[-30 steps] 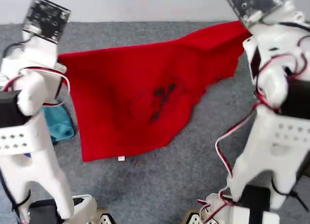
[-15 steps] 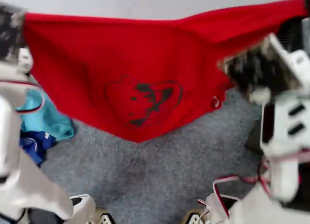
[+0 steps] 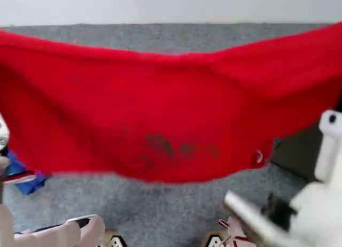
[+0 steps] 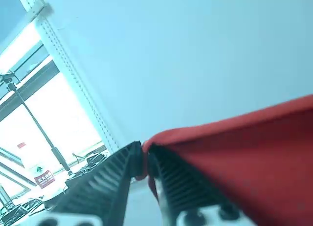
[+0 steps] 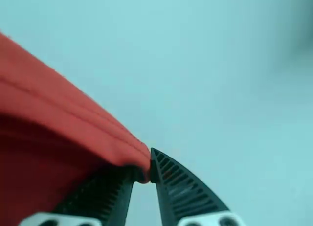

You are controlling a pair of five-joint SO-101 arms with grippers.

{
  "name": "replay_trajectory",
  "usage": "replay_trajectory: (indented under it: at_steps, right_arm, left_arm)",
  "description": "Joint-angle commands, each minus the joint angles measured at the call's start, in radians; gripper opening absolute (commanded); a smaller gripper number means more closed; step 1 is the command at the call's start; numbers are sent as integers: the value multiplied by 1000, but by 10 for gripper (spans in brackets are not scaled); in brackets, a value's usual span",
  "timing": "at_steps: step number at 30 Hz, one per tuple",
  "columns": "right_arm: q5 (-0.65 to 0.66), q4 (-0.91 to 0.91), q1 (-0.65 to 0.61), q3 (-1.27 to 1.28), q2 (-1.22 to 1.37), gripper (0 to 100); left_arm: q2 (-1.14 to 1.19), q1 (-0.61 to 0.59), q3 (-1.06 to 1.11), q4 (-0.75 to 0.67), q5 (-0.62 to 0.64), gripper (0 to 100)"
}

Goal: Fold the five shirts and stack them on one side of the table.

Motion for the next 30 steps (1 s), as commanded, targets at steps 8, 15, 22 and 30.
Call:
replay_trajectory:
  at_steps: [8,15,22,30]
  right_arm:
    - [23,-28,134,-17,-56,8]
    - [21,-15,133,-9,-41,8]
    - [21,136,133,-5,-31,8]
    - [20,159,131,252,-33,9]
  left_arm:
    - [-55,0,-51,115,-28,14]
    - [-212,2,338,112,-28,14]
    - [-390,2,766,109,-35,14]
    - [-474,2,1164,-155,-35,14]
